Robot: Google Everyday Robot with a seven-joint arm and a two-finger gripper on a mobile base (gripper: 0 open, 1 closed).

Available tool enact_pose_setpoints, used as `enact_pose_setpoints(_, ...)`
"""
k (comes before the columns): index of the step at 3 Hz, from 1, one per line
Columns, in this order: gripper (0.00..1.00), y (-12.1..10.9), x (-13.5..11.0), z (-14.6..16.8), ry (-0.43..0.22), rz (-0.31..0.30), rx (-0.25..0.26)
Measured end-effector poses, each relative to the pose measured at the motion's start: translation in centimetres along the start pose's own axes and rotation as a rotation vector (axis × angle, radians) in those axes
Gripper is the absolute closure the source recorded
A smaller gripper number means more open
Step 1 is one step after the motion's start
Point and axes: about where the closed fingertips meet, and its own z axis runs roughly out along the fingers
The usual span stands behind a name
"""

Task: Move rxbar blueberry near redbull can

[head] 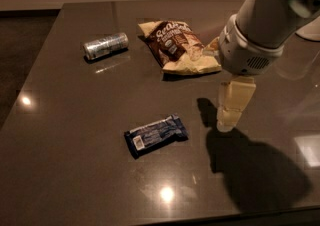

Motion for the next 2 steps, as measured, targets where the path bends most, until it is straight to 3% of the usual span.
enact_pose_setpoints(2,0.00,1.3,-2.8,5.6,-0.011,-0.129,-0.078)
